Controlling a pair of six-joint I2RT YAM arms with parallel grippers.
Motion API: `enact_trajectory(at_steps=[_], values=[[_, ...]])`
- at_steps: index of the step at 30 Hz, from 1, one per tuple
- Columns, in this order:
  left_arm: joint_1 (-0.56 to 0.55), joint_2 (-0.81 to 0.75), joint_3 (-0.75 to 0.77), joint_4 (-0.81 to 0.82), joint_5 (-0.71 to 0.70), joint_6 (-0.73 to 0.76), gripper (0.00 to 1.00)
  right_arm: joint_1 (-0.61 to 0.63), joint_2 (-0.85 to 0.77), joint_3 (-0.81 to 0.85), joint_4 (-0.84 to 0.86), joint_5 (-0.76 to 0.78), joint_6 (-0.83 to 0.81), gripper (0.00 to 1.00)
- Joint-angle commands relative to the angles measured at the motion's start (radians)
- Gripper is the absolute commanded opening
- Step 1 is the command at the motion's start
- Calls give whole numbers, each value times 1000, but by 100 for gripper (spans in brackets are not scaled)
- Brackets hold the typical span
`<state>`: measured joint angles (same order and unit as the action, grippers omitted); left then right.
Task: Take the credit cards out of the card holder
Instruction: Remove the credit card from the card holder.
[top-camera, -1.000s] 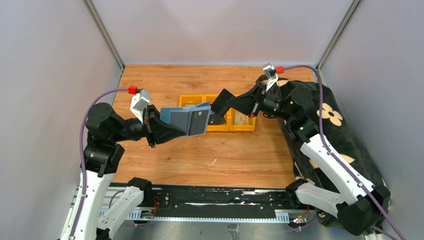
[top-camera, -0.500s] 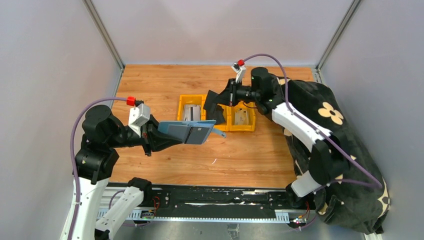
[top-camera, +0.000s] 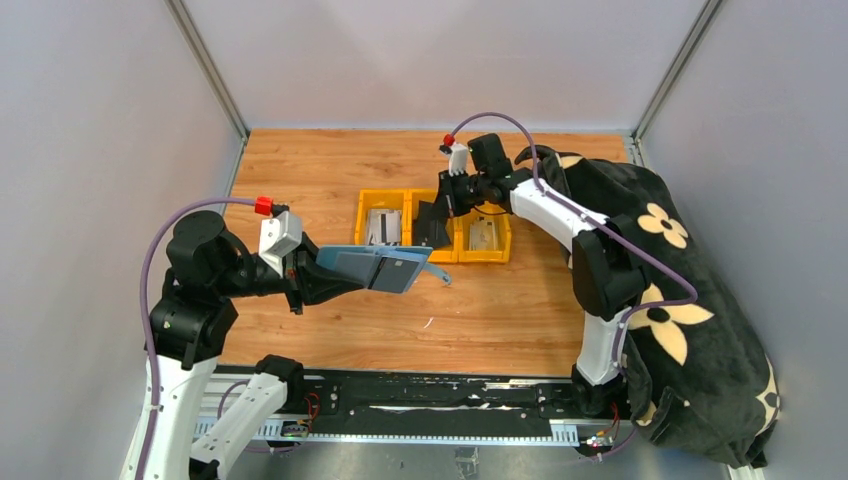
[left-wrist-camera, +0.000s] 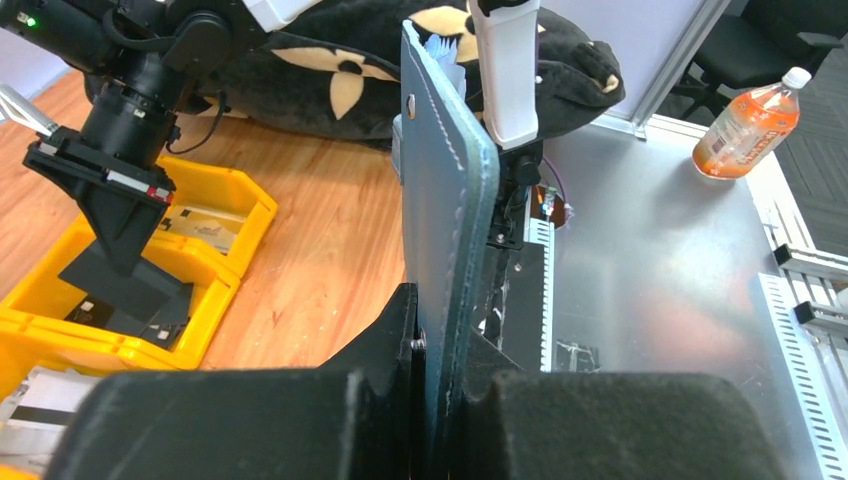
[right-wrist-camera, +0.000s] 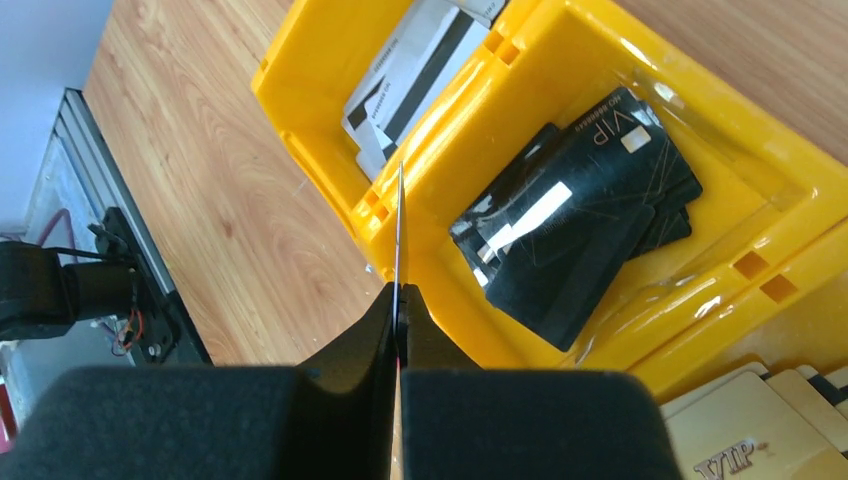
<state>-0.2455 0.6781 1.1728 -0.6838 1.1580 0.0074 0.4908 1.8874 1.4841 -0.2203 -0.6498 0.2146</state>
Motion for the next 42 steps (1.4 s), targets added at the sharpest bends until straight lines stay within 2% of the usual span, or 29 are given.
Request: enact_trajectory(at_steps=[1, 3, 4, 6, 8, 10, 14, 18, 22, 27, 31, 37, 42], values=[[-1, -10, 16, 4, 3, 19, 0, -16, 22, 43, -73, 19, -67, 0], [-1, -8, 18, 5, 5, 19, 0, -15, 44, 57, -80, 24, -63, 1], [-1, -8, 18, 4, 4, 19, 0, -16, 56, 65, -84, 28, -58, 5], [-1, -9, 16, 4, 3, 15, 0, -14, 74, 83, -87, 43, -48, 22], [-1, -9, 13, 4, 0, 8, 0, -13, 71, 97, -86, 73, -37, 32], [0, -12, 7, 19, -5, -1, 0, -12, 54, 101, -78, 91, -26, 39], [0, -42, -40, 160, -37, -151, 0, -10, -33, 86, -41, 140, 7, 47], [0, -56, -104, 345, -109, -341, 0, -8, -169, 0, 103, 103, 104, 56], [-1, -50, -147, 468, -224, -466, 0, -4, -331, -153, 379, -40, 281, 72], [0, -9, -110, 517, -380, -508, 0, 27, -525, -399, 728, -166, 449, 74], [0, 14, -137, 602, -406, -636, 0, 62, -634, -547, 1027, -207, 549, 76], [0, 24, -182, 715, -397, -753, 0, 132, -605, -575, 1304, -317, 675, 76], [0, 41, -175, 726, -389, -769, 0, 163, -557, -568, 1488, -279, 778, 77]])
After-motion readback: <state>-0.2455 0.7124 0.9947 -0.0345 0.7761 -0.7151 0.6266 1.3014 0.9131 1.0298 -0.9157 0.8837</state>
